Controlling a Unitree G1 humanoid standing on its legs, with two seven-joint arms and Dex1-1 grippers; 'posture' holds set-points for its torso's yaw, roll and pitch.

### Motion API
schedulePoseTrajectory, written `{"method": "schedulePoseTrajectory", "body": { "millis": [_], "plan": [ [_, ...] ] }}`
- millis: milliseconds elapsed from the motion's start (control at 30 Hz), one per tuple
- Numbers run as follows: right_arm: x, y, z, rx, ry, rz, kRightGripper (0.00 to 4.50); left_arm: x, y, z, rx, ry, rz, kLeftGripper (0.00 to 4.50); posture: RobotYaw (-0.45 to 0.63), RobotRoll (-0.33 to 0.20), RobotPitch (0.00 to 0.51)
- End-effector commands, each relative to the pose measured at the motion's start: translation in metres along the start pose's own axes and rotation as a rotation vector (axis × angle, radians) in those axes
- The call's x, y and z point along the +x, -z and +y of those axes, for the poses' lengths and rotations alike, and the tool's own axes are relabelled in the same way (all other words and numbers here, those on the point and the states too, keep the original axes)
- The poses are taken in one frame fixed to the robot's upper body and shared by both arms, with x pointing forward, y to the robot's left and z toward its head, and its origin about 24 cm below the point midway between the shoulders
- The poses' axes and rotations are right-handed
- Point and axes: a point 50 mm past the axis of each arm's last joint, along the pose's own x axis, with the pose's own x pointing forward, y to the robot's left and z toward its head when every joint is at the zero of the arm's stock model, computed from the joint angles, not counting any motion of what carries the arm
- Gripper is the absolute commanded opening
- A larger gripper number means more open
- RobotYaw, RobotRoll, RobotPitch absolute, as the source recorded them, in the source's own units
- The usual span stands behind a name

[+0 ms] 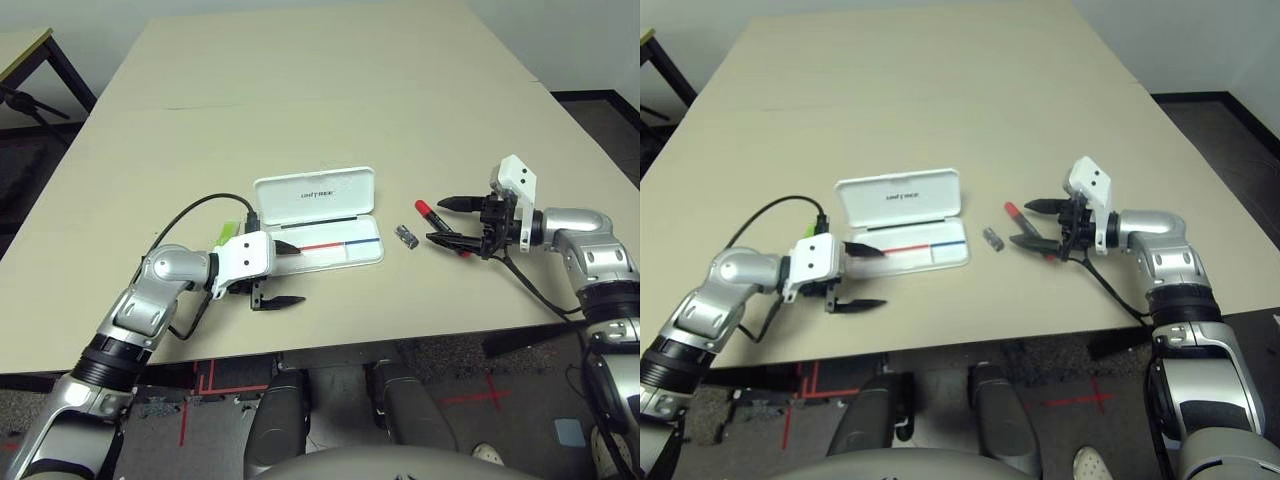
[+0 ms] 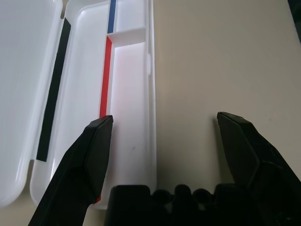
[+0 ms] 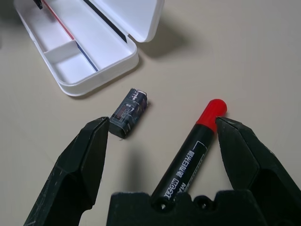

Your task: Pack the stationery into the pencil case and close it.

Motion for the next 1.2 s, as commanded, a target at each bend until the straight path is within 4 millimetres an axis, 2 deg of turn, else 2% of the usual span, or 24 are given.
{"method": "schedulePoseTrajectory", "body": {
  "millis": [33, 400, 667, 833, 967, 1067, 1200],
  "plan": [
    [0.002, 0.001, 0.001, -0.007, -0.01, 0.004, 4.5, -0.003, -0.005, -0.003, -0.004, -0.001, -0.015, 4.46, -0.01, 0.0, 0.143],
    [0.003, 0.001, 0.005, -0.006, -0.045, -0.008, 4.5, -0.018, -0.027, -0.006, -0.081, -0.108, -0.119, 4.46, -0.01, 0.0, 0.148],
    [0.004, 0.002, 0.008, -0.003, -0.043, -0.023, 4.5, -0.049, -0.03, 0.012, -0.253, -0.401, -0.221, 4.46, 0.0, 0.0, 0.153],
    [0.005, 0.003, 0.008, 0.01, -0.023, -0.042, 4.5, -0.052, -0.032, 0.008, -0.252, -0.413, -0.243, 4.46, 0.0, 0.0, 0.153],
    [0.005, -0.005, 0.002, 0.051, 0.077, -0.121, 4.5, -0.048, -0.033, 0.002, -0.24, -0.355, -0.234, 4.46, 0.01, 0.0, 0.158],
    [0.003, -0.013, -0.004, 0.092, 0.25, -0.136, 4.5, -0.046, -0.035, 0.001, -0.217, -0.318, -0.22, 4.46, 0.01, 0.0, 0.158],
    [0.0, -0.012, 0.003, 0.111, 0.383, -0.04, 4.5, -0.041, -0.035, -0.002, -0.199, -0.28, -0.21, 4.46, -0.01, 0.0, 0.164]
  ]
}}
